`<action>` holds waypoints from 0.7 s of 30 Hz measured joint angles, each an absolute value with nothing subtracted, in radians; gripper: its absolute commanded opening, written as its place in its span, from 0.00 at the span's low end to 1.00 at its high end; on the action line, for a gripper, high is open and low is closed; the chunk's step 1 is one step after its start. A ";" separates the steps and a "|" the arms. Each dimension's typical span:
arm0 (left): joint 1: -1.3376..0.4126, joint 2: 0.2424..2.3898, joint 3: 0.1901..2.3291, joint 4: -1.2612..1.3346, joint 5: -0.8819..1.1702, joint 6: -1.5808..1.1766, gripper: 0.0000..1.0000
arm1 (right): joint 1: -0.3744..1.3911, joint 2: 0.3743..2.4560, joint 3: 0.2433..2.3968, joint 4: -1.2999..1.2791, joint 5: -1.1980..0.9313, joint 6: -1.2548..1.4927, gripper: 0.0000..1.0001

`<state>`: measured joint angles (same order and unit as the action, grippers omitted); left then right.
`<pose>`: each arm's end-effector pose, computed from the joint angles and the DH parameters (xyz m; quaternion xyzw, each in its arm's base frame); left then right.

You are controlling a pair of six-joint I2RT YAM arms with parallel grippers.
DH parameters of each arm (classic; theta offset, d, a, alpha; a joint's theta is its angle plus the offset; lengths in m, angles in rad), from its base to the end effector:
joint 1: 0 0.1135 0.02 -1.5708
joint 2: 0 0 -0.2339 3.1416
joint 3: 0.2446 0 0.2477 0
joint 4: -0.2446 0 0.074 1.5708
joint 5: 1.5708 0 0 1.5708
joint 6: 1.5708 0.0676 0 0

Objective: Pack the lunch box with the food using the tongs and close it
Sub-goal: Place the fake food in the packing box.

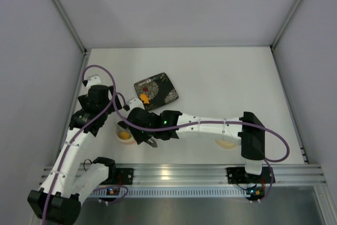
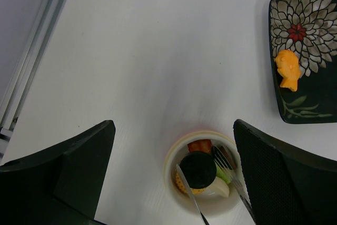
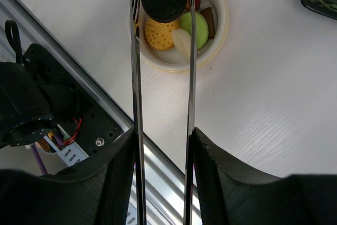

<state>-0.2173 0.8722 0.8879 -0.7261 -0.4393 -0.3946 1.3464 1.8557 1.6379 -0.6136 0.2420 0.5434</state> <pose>0.2126 -0.0175 0.2682 -0.1690 0.8755 0.0662 0.4478 0.1109 0.4131 0.2414 -0.3216 0.8691 0.2248 0.3013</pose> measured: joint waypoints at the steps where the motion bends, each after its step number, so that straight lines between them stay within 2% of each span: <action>1: -0.217 0.872 0.888 -0.726 -0.439 -0.395 0.99 | 1.346 1.856 1.638 -0.614 0.242 0.543 0.45; 16: -0.217 0.872 0.888 -0.727 -0.440 -0.395 0.99 | 1.346 1.855 1.634 -0.614 0.275 0.543 0.48; 21: -0.218 0.872 0.888 -0.727 -0.440 -0.394 0.99 | 1.330 1.808 1.543 -0.612 0.287 0.543 0.48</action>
<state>-0.2176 0.8722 0.8879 -0.7265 -0.4400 -0.3943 1.3296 1.8080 1.5429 -0.6125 0.2874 0.5434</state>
